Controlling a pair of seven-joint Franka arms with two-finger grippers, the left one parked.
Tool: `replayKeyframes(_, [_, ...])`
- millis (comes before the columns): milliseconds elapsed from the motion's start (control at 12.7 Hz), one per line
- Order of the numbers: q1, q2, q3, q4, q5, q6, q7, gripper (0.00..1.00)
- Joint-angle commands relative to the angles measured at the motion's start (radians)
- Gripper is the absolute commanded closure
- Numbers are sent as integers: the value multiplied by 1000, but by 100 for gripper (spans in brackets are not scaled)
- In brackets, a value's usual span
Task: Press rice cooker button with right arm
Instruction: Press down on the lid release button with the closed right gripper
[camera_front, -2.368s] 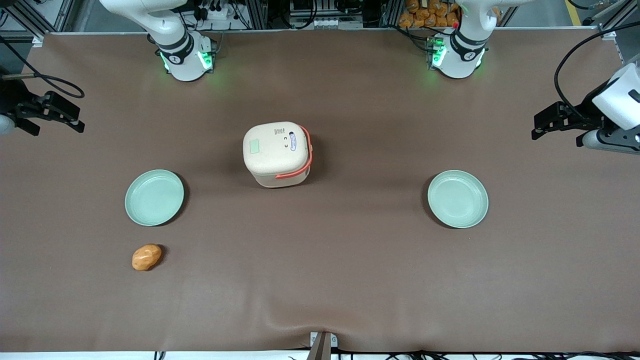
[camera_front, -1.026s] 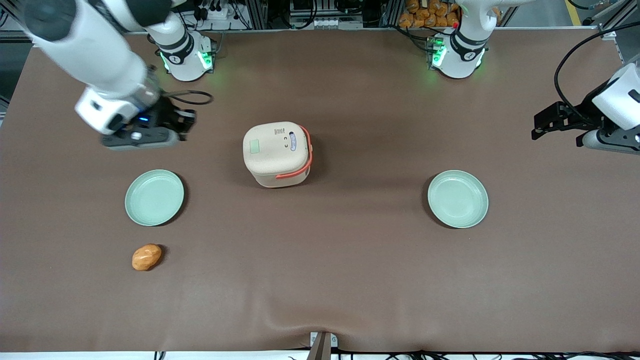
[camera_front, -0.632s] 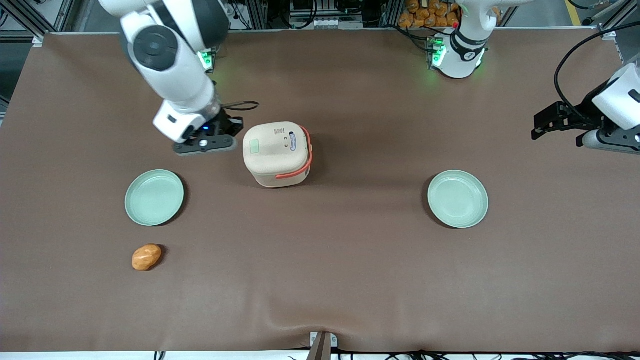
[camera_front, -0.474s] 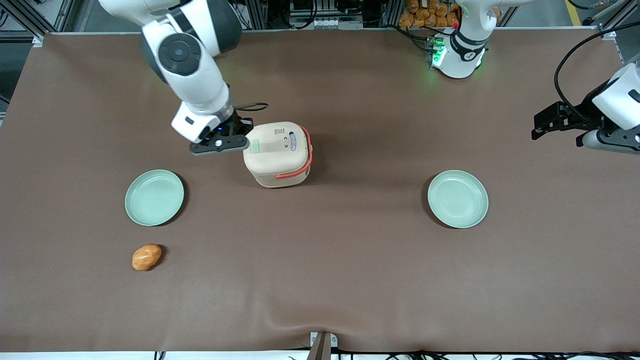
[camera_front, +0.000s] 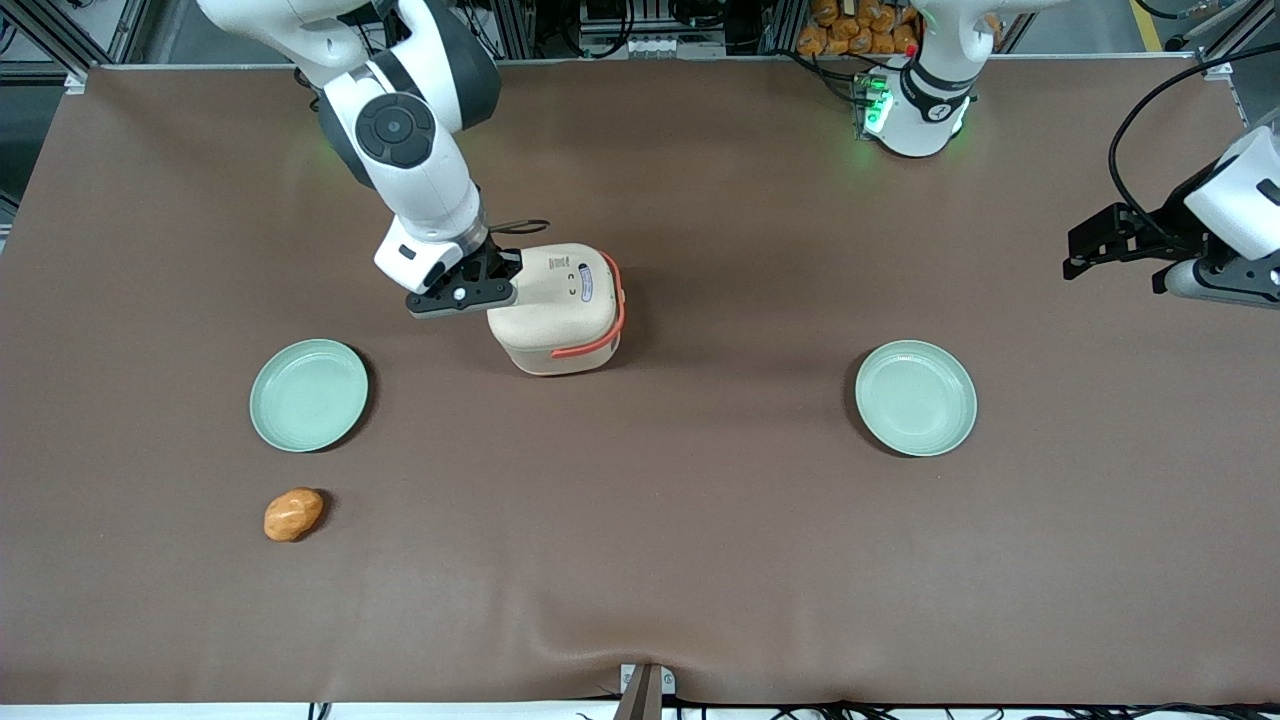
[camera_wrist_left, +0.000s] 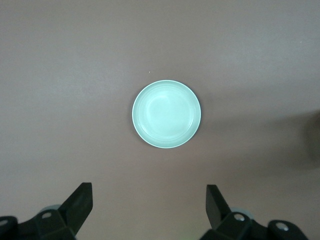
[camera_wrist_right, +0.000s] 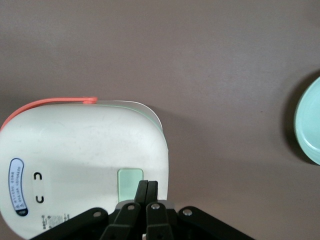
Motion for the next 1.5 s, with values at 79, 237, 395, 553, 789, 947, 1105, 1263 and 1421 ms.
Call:
replayKeyframes(79, [7,4,5,-41,-22,51,22,100])
replayKeyframes(237, [12,5,15,-61,-22,74,35,100])
replayKeyframes(395, [12,8,25,-62,-22,76,48,100])
replayKeyframes(553, [12,12,26,-62,-22,79,49,100])
replayKeyframes(789, [12,22,26,-62,-22,93,49,100])
replayKeyframes(947, [12,33,26,-64,-22,101,49,100])
replayKeyframes(1105, [12,39,26,-93,-23,146,49,100])
replayKeyframes(1263, [12,41,26,-145,-25,218,49,100])
replayKeyframes(1421, [7,36,26,-142,-25,213,48,100])
